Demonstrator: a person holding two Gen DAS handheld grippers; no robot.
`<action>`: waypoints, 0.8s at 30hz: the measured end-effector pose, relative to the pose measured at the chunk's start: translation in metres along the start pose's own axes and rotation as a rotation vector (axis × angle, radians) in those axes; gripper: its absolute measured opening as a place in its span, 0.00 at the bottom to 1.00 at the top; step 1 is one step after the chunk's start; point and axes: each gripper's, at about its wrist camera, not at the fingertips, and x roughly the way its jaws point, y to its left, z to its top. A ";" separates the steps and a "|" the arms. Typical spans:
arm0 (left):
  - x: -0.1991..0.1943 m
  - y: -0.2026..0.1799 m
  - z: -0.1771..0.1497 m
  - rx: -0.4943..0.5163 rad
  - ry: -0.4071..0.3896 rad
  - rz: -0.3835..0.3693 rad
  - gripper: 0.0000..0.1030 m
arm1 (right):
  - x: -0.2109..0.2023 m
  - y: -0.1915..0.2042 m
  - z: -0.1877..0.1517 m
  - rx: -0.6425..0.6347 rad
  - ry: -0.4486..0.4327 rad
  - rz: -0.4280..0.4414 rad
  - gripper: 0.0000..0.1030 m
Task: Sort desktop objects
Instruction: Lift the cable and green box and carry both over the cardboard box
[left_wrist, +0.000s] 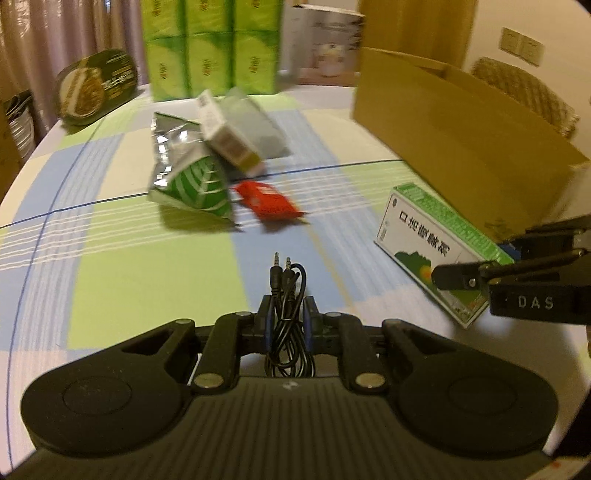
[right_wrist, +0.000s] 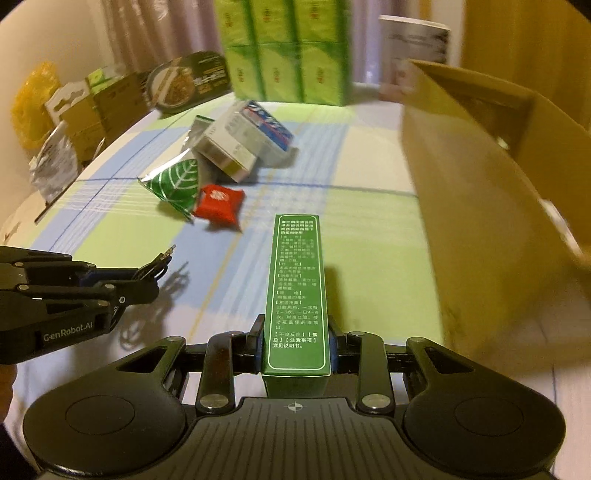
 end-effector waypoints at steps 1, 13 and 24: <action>-0.003 -0.005 -0.001 0.001 -0.001 -0.005 0.12 | -0.006 -0.002 -0.004 0.011 0.000 -0.001 0.27; -0.029 -0.035 0.004 -0.001 -0.025 -0.028 0.12 | -0.051 -0.007 -0.016 0.030 -0.053 0.002 0.27; -0.031 -0.040 -0.009 -0.021 0.012 -0.030 0.12 | -0.034 -0.006 -0.031 0.006 0.006 -0.014 0.27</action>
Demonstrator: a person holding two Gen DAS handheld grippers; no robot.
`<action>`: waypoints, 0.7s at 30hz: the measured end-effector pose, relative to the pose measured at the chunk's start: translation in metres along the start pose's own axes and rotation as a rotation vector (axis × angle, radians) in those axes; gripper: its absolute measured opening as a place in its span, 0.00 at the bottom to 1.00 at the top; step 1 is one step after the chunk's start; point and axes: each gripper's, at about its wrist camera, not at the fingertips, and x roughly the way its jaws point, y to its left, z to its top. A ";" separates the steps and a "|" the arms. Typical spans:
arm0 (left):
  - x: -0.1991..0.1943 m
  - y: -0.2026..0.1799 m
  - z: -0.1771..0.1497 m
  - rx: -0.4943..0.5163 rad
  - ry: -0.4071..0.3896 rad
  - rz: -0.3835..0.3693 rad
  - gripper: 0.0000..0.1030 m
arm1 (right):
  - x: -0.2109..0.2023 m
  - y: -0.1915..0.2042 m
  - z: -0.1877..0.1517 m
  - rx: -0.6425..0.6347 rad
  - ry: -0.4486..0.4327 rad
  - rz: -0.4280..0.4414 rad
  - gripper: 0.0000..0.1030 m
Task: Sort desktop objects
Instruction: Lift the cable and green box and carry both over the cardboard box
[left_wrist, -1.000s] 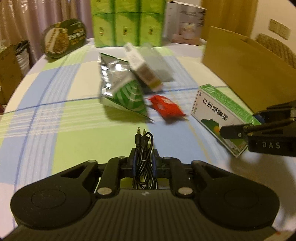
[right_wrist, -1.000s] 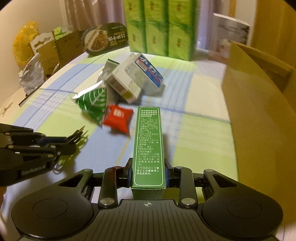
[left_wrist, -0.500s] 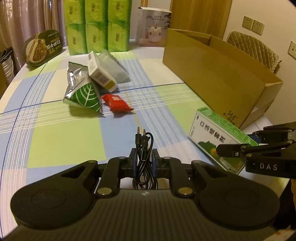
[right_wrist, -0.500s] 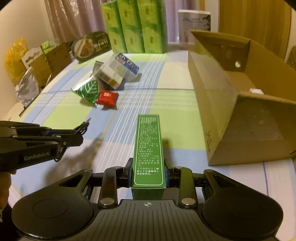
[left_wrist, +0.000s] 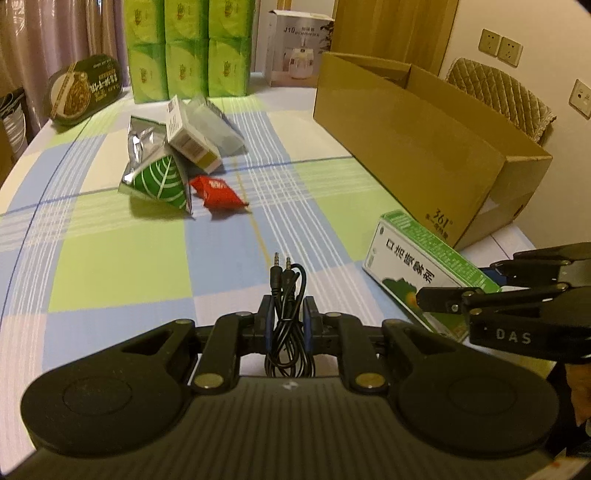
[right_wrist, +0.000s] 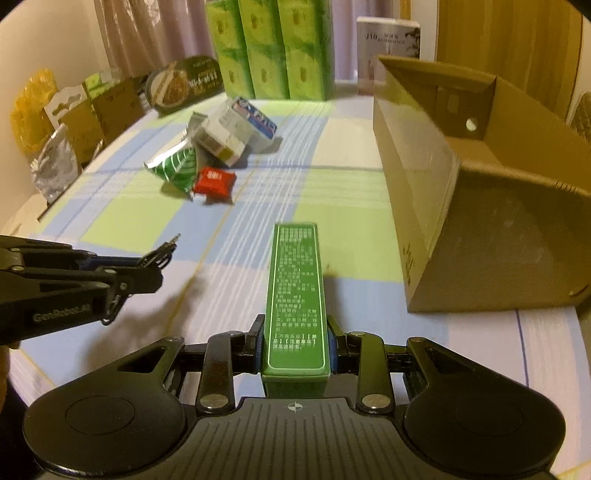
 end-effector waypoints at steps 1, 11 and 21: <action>0.001 0.001 -0.001 -0.003 0.004 -0.001 0.12 | 0.003 0.000 0.000 -0.003 0.005 0.000 0.28; 0.009 0.008 -0.003 -0.034 0.011 0.001 0.11 | 0.029 0.002 0.004 -0.032 0.029 -0.004 0.45; 0.007 0.009 -0.001 -0.042 0.001 -0.004 0.12 | 0.021 0.006 0.007 -0.050 0.007 -0.022 0.26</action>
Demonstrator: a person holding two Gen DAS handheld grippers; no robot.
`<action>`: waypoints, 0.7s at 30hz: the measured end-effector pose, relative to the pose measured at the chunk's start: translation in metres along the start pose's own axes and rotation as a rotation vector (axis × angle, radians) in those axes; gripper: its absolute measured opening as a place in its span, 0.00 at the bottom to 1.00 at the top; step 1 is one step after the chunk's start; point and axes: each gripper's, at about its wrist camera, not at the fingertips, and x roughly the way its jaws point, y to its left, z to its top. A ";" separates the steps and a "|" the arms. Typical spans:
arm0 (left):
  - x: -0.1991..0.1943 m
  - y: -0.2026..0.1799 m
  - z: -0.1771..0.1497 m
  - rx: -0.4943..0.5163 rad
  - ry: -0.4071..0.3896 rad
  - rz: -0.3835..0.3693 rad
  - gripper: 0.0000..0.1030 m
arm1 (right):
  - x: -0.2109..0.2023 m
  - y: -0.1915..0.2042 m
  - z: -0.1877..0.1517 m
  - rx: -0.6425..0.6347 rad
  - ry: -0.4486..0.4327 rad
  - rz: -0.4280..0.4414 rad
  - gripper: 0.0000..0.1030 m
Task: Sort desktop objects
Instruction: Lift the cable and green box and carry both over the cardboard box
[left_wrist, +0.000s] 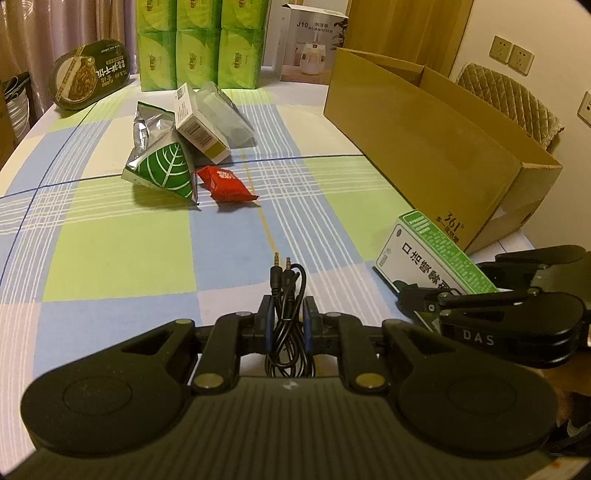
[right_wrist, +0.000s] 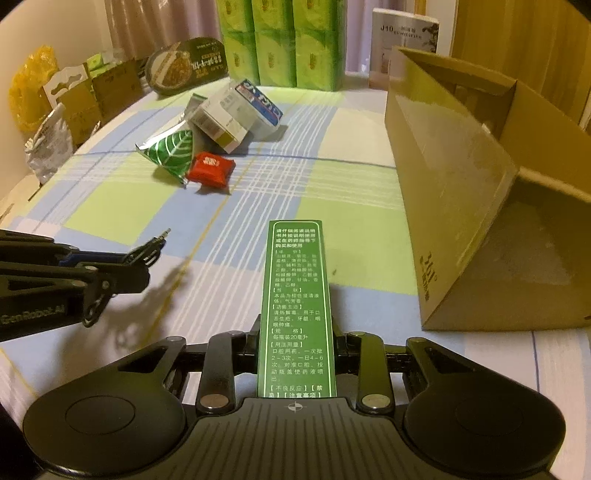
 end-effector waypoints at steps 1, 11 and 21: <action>-0.001 -0.001 0.000 0.001 -0.002 0.000 0.12 | -0.003 0.001 0.001 0.000 -0.007 0.000 0.26; -0.015 -0.014 0.005 0.020 -0.026 -0.009 0.12 | -0.032 -0.001 0.009 0.018 -0.070 0.005 0.26; -0.028 -0.031 0.014 0.054 -0.052 -0.011 0.12 | -0.059 -0.011 0.013 0.046 -0.130 0.010 0.26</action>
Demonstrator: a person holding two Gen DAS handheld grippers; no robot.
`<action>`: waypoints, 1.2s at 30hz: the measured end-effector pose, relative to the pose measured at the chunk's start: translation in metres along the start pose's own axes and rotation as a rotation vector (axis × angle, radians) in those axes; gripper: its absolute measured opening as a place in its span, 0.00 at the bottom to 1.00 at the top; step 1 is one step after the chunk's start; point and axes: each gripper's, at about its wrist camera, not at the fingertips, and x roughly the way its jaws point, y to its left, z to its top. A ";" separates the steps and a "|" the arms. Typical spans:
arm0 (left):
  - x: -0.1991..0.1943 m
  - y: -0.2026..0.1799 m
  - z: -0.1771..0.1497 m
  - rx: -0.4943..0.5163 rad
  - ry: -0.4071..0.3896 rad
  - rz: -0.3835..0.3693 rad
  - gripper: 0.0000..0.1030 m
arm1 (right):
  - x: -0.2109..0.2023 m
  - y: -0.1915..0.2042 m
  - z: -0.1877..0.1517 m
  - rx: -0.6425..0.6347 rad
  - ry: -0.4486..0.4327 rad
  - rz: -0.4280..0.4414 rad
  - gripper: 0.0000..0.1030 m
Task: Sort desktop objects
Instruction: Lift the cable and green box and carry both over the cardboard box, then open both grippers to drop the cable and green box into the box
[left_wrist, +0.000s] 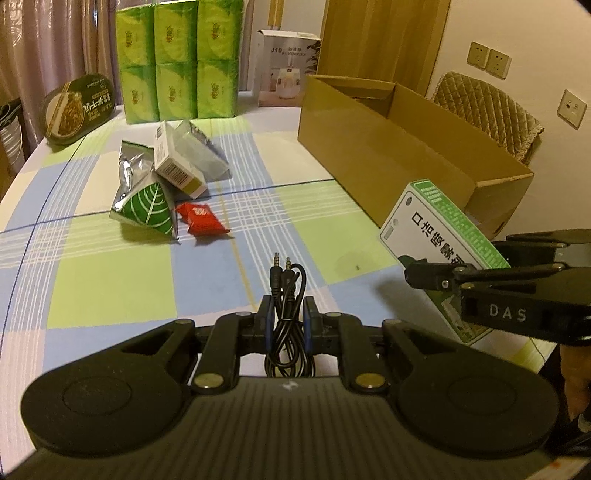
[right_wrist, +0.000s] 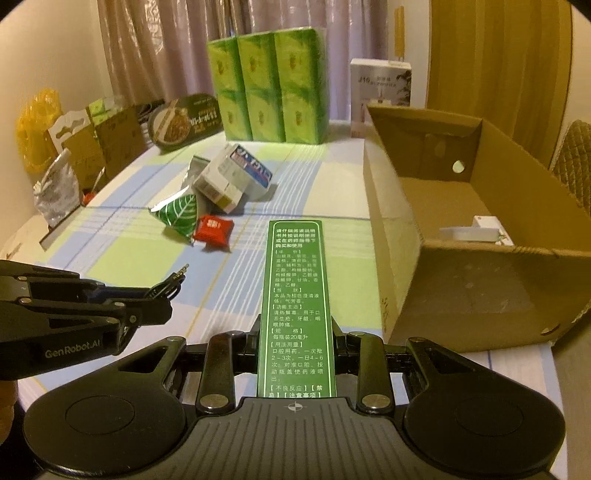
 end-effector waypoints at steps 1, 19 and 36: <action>-0.001 -0.002 0.001 0.004 -0.002 0.000 0.12 | -0.002 -0.001 0.001 0.001 -0.006 0.000 0.26; -0.007 -0.042 0.046 0.045 -0.066 -0.049 0.12 | -0.040 -0.034 0.031 0.028 -0.129 -0.042 0.26; 0.017 -0.108 0.111 0.081 -0.119 -0.171 0.12 | -0.050 -0.116 0.065 0.092 -0.192 -0.139 0.26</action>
